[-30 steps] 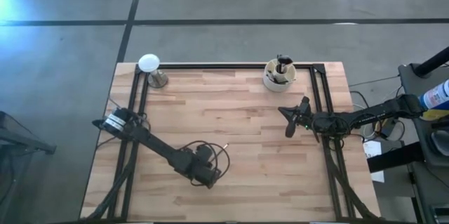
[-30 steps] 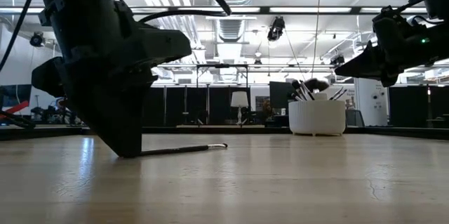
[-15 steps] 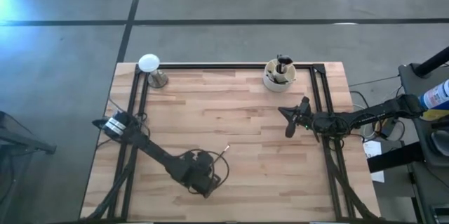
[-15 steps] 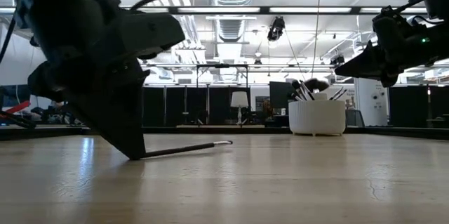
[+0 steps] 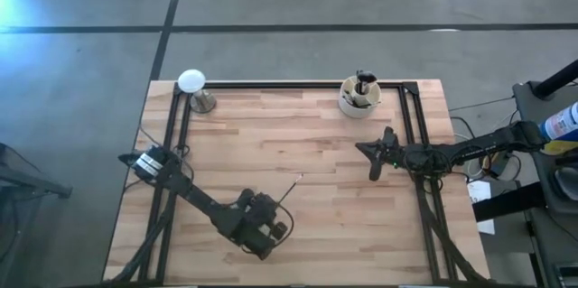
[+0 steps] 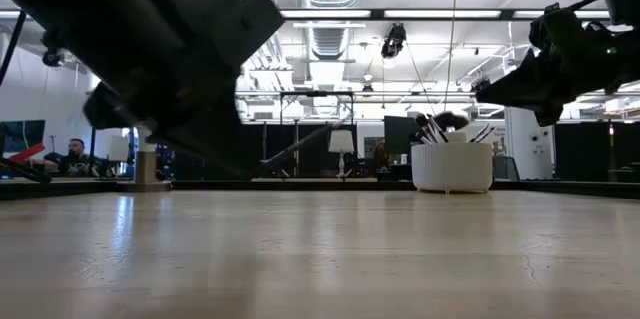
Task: Put items in baskets/containers
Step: Put the black eyeshadow brush into the white pen organizer
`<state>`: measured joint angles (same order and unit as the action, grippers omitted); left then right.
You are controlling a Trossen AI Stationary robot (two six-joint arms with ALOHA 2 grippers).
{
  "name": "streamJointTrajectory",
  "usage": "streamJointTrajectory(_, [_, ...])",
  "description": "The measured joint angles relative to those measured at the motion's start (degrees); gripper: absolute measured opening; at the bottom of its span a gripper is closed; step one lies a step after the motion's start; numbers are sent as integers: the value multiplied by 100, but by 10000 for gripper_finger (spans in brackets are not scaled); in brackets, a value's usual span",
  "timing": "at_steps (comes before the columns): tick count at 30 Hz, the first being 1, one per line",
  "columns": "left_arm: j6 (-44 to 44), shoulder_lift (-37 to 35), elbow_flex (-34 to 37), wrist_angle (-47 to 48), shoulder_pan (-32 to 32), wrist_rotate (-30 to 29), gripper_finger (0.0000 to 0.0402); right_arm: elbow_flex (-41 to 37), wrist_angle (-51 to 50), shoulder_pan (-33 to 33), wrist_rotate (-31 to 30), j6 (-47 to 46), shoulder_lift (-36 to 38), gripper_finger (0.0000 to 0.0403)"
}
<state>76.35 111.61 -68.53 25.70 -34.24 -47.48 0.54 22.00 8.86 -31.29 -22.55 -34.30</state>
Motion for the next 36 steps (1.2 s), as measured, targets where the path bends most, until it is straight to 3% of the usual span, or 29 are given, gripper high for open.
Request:
streamJointTrajectory(9, [-1481,-13,754,-2441,193,-795,0,0,296,2,719,-234,-3,9])
streamJointTrajectory(15, [-3470,-20,1599,-5645,536,-647,0,0,334,29,937,-408,-2,30])
streamJointTrajectory(19, [-4590,-24,2166,-7751,905,63,0,0,440,117,953,-404,-2,61])
streamJointTrajectory(23, [-5382,-24,2436,-8976,1341,912,0,-2,800,151,1040,-221,-2,97])
streamJointTrajectory(32, [-5867,-31,2463,-10037,2498,3059,0,-2,1869,149,1084,483,1,161])
streamJointTrajectory(36, [-5868,-31,2461,-10224,2930,3735,0,0,2248,125,1128,644,0,182])
